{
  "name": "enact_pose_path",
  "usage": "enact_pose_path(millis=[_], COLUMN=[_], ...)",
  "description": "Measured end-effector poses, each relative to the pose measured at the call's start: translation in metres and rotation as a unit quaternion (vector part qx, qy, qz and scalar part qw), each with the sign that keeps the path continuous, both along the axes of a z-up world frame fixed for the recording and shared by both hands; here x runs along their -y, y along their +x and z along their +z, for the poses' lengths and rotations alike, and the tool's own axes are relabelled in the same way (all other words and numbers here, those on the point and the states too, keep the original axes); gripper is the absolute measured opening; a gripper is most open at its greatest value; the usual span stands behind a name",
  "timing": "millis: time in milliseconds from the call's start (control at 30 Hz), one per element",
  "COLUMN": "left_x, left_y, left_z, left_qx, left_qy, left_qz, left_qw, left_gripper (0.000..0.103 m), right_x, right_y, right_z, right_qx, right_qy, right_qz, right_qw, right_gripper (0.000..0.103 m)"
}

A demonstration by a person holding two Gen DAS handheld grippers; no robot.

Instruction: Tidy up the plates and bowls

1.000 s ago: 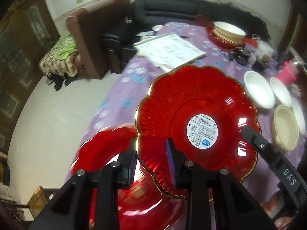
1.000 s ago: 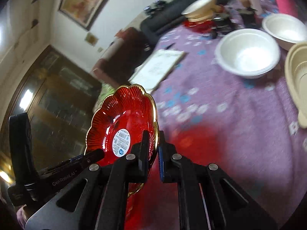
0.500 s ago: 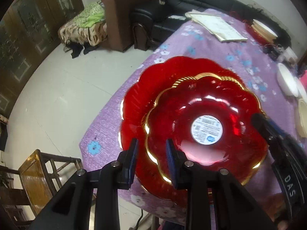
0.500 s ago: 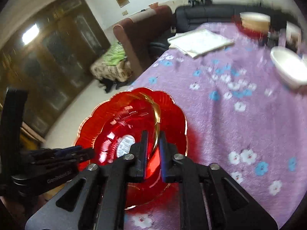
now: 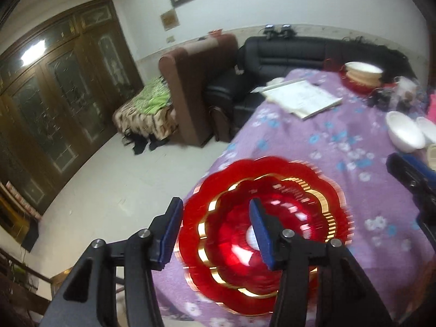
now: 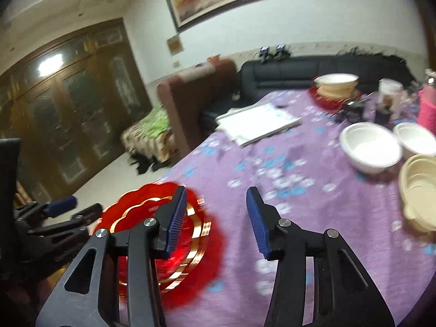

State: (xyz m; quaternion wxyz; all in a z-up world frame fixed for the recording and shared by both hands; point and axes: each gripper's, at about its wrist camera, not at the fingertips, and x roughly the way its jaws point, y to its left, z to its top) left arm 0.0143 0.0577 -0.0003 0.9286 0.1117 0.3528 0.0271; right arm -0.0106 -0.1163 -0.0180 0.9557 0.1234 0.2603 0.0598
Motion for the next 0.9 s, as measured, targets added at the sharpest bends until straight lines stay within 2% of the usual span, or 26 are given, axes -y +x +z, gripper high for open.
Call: enact_pose_path(millis=[333, 433, 467, 567, 700, 900], left_x=[0.066, 0.09, 0.097, 0.119, 0.144, 0.171], left_y=[-0.007, -0.009, -0.009, -0.005, 0.005, 0.02], left_z=[0.01, 0.009, 0.007, -0.004, -0.026, -0.037], left_qx=[0.002, -0.005, -0.008, -0.036, -0.095, -0.133], left_qy=[-0.004, -0.005, -0.003, -0.01, -0.018, -0.038], left_qz=[-0.063, -0.081, -0.089, -0.115, -0.141, -0.15], left_qw=[0.998, 0.9967, 0.996, 0.9927, 0.9852, 0.9789], left_gripper=[0.052, 0.062, 0.062, 0.064, 0.066, 0.065], right_x=[0.082, 0.099, 0.104, 0.119, 0.14, 0.19], right_y=[-0.02, -0.027, -0.03, -0.037, -0.044, -0.066], right_z=[-0.001, 0.002, 0.003, 0.008, 0.012, 0.014], right_qx=[0.008, 0.018, 0.022, 0.029, 0.029, 0.037], right_qy=[0.01, 0.002, -0.001, -0.005, -0.012, -0.002], right_qz=[-0.078, -0.095, -0.099, -0.109, -0.12, -0.155], right_qw=[0.997, 0.995, 0.995, 0.994, 0.992, 0.987], right_gripper=[0.046, 0.046, 0.046, 0.046, 0.046, 0.045])
